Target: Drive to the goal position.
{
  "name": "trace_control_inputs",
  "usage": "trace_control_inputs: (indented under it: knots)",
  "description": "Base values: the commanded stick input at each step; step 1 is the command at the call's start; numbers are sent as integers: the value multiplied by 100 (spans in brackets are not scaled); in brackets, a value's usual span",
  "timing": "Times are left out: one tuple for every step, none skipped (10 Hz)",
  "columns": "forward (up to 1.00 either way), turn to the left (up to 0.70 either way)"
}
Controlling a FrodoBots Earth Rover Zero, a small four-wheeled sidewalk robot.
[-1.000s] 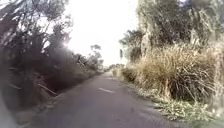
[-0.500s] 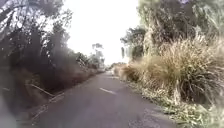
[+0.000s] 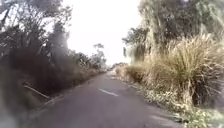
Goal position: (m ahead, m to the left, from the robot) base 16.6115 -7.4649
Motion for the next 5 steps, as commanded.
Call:
trace_control_inputs:
  knots:
    - [50, 0]
    - [50, 0]
    - [50, 0]
    - [50, 0]
    - [50, 0]
